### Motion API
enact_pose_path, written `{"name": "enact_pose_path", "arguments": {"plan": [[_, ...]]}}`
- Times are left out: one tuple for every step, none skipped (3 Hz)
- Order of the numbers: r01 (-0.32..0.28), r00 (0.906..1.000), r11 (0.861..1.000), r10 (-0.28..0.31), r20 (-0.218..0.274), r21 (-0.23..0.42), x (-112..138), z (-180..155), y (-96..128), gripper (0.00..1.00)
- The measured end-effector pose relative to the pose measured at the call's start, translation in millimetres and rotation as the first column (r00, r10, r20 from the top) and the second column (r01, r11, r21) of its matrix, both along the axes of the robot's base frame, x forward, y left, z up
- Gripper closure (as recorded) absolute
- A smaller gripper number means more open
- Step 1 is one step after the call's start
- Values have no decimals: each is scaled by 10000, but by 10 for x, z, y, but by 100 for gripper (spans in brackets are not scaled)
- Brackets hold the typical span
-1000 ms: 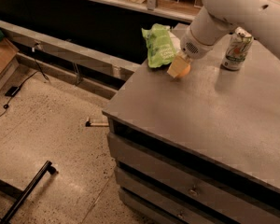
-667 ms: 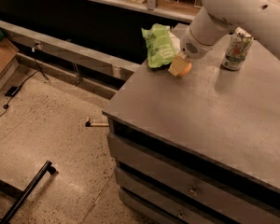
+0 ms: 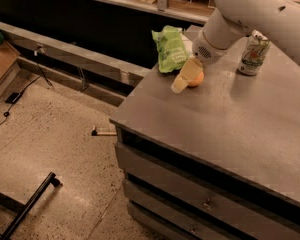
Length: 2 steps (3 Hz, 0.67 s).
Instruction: Move orange near green rice chip bag
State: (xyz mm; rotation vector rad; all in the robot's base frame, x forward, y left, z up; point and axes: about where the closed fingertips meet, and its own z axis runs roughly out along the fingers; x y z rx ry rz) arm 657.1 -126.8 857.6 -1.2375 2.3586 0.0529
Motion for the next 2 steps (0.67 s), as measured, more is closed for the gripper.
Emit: {"name": "enact_pose_path", "arguments": {"plan": [[-194, 9998, 9996, 196, -103, 187, -21, 36, -44, 0], [-116, 9991, 9942, 159, -401, 1068, -104, 124, -539, 0]]}}
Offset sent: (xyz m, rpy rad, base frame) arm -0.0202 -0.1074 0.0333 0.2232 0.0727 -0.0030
